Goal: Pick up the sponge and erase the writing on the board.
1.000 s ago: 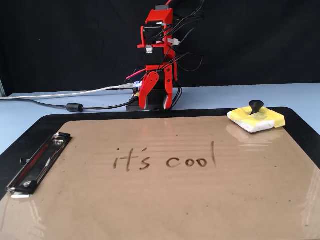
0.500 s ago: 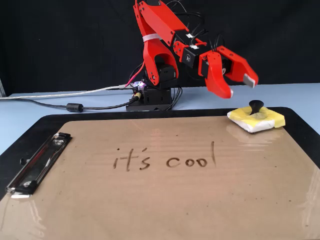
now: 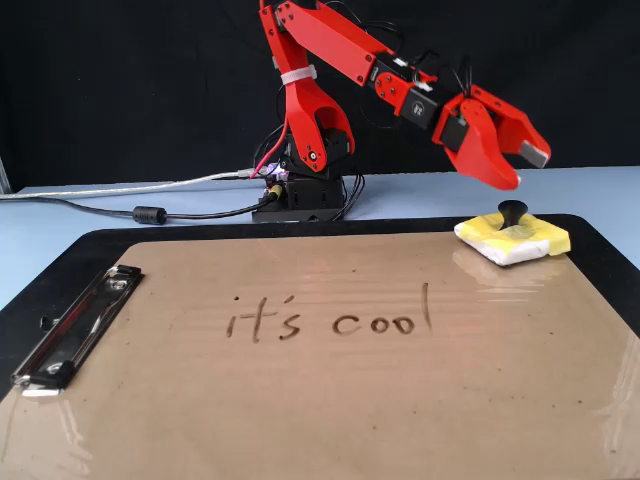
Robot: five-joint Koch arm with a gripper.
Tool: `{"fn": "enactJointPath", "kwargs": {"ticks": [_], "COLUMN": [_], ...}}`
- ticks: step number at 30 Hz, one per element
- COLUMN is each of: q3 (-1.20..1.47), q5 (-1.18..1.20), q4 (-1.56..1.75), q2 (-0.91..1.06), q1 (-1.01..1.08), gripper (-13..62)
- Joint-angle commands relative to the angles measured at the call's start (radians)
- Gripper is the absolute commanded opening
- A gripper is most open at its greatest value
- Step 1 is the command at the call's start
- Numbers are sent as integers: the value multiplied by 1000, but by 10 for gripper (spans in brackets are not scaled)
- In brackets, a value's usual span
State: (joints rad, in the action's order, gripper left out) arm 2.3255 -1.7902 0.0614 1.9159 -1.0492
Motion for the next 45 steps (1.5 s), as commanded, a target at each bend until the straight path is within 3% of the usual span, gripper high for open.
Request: {"fn": "enactJointPath", "kwargs": {"ticks": [1, 4, 23, 42, 45], "q3": [25, 94, 146, 209, 210], "q5": [37, 114, 253, 253, 268], "q4": [319, 515, 457, 463, 463], "q2": [-71, -153, -328, -331, -333], "q1": [-15, -15, -25, -95, -95], "gripper": [313, 313, 316, 309, 241]}}
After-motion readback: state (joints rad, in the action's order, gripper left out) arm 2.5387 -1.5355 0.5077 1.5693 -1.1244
